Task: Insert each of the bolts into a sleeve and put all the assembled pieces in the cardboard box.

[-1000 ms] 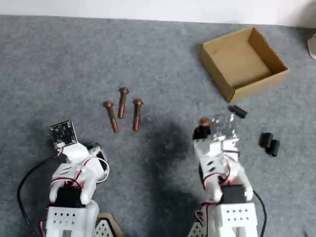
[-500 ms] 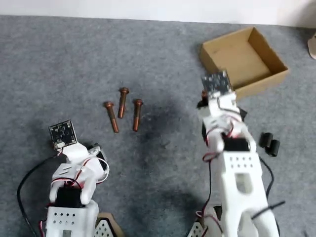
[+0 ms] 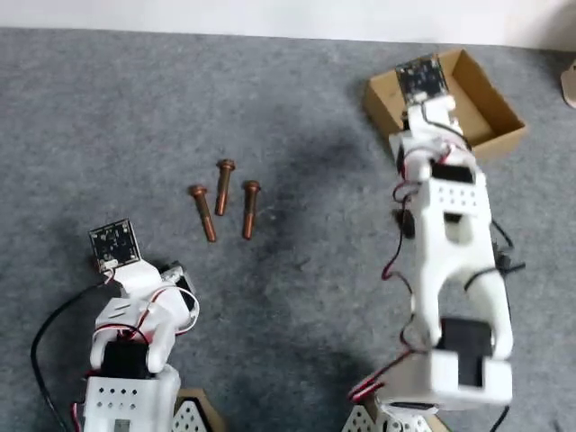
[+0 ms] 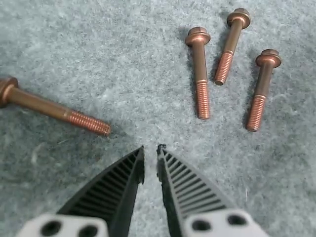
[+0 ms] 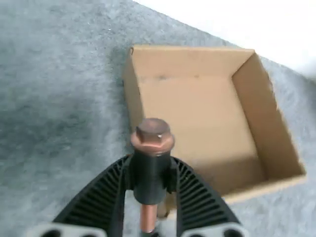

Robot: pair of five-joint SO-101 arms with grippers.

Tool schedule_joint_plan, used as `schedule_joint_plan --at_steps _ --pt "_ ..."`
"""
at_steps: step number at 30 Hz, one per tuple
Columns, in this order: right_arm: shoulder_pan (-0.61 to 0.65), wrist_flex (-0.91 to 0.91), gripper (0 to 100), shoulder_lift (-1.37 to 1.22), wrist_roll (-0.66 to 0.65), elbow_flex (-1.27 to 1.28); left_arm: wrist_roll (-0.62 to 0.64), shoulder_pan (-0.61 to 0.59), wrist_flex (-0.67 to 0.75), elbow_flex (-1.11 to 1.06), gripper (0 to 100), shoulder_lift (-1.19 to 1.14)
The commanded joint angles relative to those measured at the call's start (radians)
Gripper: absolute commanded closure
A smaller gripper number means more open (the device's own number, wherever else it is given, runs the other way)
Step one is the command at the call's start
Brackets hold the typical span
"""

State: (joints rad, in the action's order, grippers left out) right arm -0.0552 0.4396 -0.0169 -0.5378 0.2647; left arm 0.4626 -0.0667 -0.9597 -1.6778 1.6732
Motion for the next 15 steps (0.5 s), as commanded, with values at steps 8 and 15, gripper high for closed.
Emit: schedule_joint_plan --at_steps 8,15 --pt "-0.036 -0.035 99.4 -0.289 -0.126 -0.392 0.002 -0.005 -0.003 -0.025 94 -0.001" --pt "-0.105 -0.035 99.4 -0.435 -0.126 -0.518 0.002 -0.005 -0.003 -0.025 94 -0.001"
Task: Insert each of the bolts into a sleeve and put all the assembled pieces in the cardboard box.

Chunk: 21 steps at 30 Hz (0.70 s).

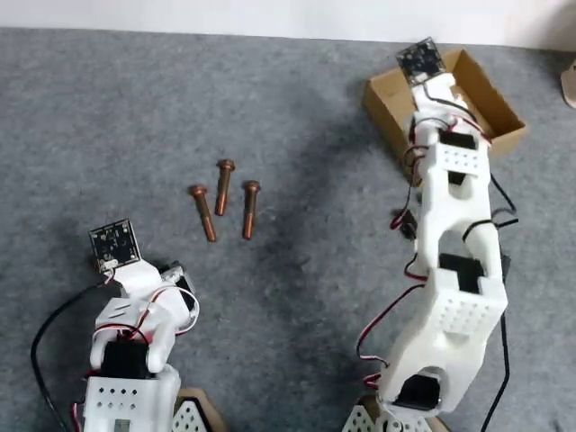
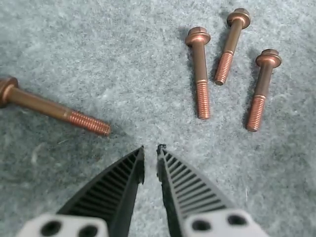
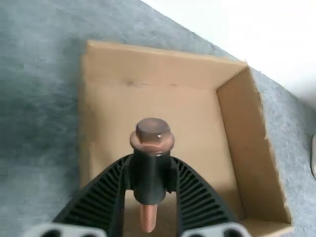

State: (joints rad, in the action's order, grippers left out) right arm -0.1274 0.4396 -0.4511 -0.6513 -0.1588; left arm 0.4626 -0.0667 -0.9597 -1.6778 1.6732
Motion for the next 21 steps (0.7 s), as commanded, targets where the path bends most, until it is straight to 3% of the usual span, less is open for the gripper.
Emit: schedule_joint_plan --at_steps 1,9,15,21 --pt "-0.039 -0.035 99.4 -0.016 -0.012 -0.097 0.002 -0.005 -0.003 -0.025 94 -0.001" --pt "-0.054 -0.008 99.1 -0.038 -0.005 -0.045 0.002 -0.005 -0.003 -0.025 94 -0.001" --pt "-0.028 0.104 84.4 -0.036 0.087 -0.021 0.002 -0.005 -0.003 -0.025 94 -0.001" --pt "-0.012 0.147 84.2 -0.033 0.124 -0.022 0.002 -0.005 -0.003 -0.025 94 -0.001"
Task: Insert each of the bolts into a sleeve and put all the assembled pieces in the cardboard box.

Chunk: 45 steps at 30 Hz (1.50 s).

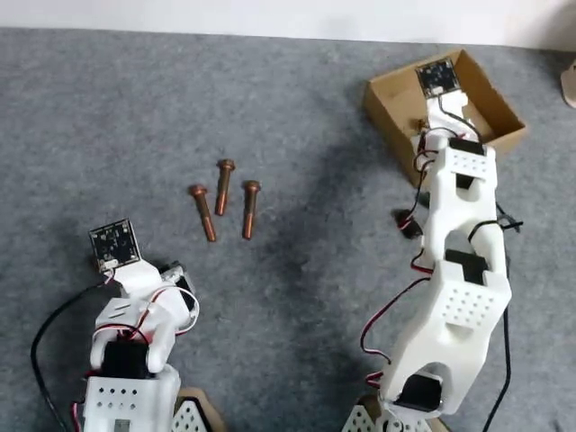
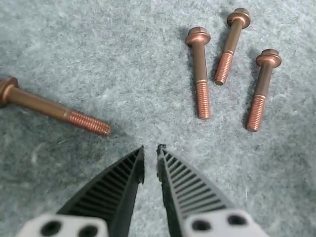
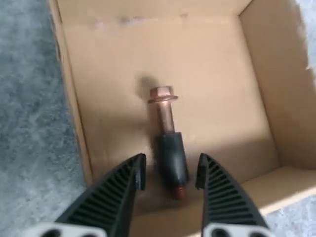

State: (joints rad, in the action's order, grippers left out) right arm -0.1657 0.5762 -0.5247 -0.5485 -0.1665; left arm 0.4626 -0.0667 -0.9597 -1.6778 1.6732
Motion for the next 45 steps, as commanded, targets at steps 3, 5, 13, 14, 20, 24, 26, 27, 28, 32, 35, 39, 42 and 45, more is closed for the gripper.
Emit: schedule_joint_plan --at_steps 3,5,13,14,20,24,26,27,28,32,35,39,42,45 --pt "0.028 0.013 84.7 0.064 0.074 -0.041 0.002 -0.005 -0.003 -0.025 94 -0.001" --pt "0.028 0.045 84.7 0.102 0.138 -0.07 0.002 -0.005 -0.003 -0.025 94 -0.001" --pt "0.041 0.541 84.7 0.213 0.499 -0.291 0.002 -0.005 -0.003 -0.025 94 -0.001" --pt "0.041 0.607 84.7 0.214 0.528 -0.318 0.002 -0.005 -0.003 -0.025 94 -0.001" --pt "0.038 0.883 84.7 0.214 0.591 -0.387 0.002 -0.005 -0.003 -0.025 94 -0.001" --pt "-0.001 0.903 84.7 0.208 0.585 -0.371 0.002 -0.005 -0.003 -0.025 94 -0.001" --pt "-0.027 0.901 84.7 0.193 0.582 -0.351 0.002 -0.005 -0.003 -0.025 94 -0.001" --pt "-0.035 0.901 84.7 0.183 0.569 -0.344 0.002 -0.005 -0.003 -0.025 94 -0.001" --pt "-0.038 0.901 84.7 0.173 0.532 -0.344 0.002 -0.005 -0.003 -0.025 94 -0.001" --pt "-0.065 0.909 84.7 0.133 0.324 -0.338 0.002 -0.005 -0.003 -0.025 94 -0.001" --pt "-0.094 0.909 84.7 0.102 0.146 -0.338 0.002 -0.005 -0.003 -0.025 94 -0.001" --pt "-0.124 0.909 84.7 0.068 -0.196 -0.338 0.002 -0.005 -0.003 -0.025 94 -0.001" --pt "-0.136 0.909 84.7 0.036 -0.325 -0.338 0.002 -0.005 -0.003 -0.025 94 -0.001" --pt "-0.15 0.898 84.7 -0.005 -0.416 -0.344 0.002 -0.005 -0.003 -0.025 94 -0.001"
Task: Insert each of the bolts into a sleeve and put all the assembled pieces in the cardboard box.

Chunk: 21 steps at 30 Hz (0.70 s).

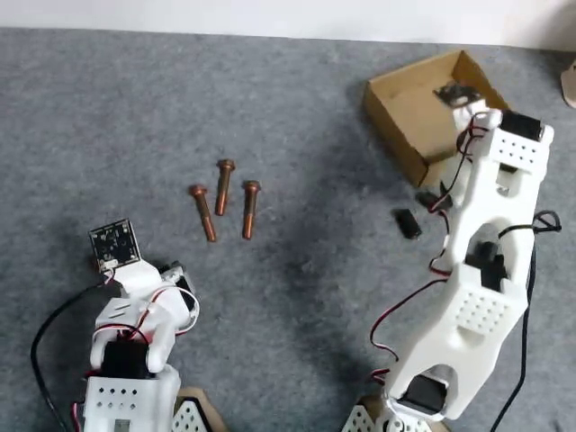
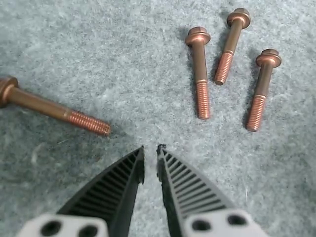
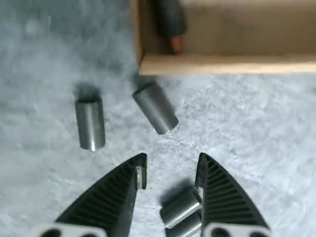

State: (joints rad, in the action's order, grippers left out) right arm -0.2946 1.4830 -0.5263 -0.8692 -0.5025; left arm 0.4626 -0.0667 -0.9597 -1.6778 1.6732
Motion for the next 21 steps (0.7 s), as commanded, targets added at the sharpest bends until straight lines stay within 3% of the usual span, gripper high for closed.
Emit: schedule_joint_plan --at_steps 1,10,21 --pt "-0.024 -0.018 84.7 -0.021 -0.132 -0.01 0.002 -0.005 -0.003 -0.025 94 -0.001" --pt "-0.019 -0.191 84.7 -0.15 -0.247 -0.012 0.002 -0.005 -0.003 -0.025 94 -0.001" --pt "0.03 -0.209 84.7 -0.153 -0.299 -0.013 0.002 -0.005 -0.003 -0.025 94 -0.001"
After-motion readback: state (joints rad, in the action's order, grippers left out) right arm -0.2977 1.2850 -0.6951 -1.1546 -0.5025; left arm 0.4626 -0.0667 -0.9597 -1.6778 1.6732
